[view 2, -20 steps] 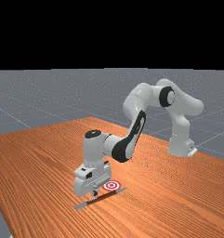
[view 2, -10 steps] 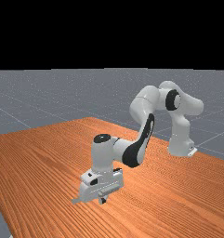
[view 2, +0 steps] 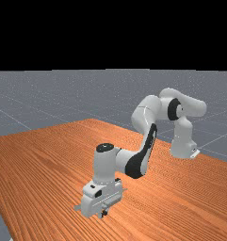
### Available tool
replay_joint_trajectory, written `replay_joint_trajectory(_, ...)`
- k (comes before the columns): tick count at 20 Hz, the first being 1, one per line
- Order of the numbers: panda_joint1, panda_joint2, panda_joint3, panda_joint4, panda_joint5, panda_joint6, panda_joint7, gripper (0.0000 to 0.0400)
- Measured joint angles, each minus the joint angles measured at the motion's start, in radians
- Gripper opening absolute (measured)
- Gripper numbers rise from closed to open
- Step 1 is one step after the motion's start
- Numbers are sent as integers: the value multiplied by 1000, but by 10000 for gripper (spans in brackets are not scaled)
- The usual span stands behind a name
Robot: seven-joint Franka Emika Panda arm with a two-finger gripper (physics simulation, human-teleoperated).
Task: Pick up the pen and put it to the marker
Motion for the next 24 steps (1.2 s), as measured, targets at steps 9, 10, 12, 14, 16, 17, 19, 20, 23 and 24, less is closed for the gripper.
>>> replay_joint_trajectory(9, -176, -45, 17, -83, 2, 33, -236, 1)
replay_joint_trajectory(10, -185, -45, 16, -83, 4, 33, -238, 0)
replay_joint_trajectory(12, -195, -58, 14, -108, 4, 46, -242, 0)
replay_joint_trajectory(14, -195, -107, 6, -192, 10, 30, -207, 0)
replay_joint_trajectory(16, -236, -228, 44, -442, 36, 199, -241, 0)
replay_joint_trajectory(17, -210, -249, 10, -465, 11, 149, -206, 0)
replay_joint_trajectory(19, -248, -264, 31, -507, -3, 218, -303, 0)
replay_joint_trajectory(20, -265, -262, 38, -502, -8, 214, -342, 0)
replay_joint_trajectory(23, -246, -262, -11, -503, -12, 223, -254, 0)
replay_joint_trajectory(24, -253, -258, -3, -500, -6, 224, -263, 0)
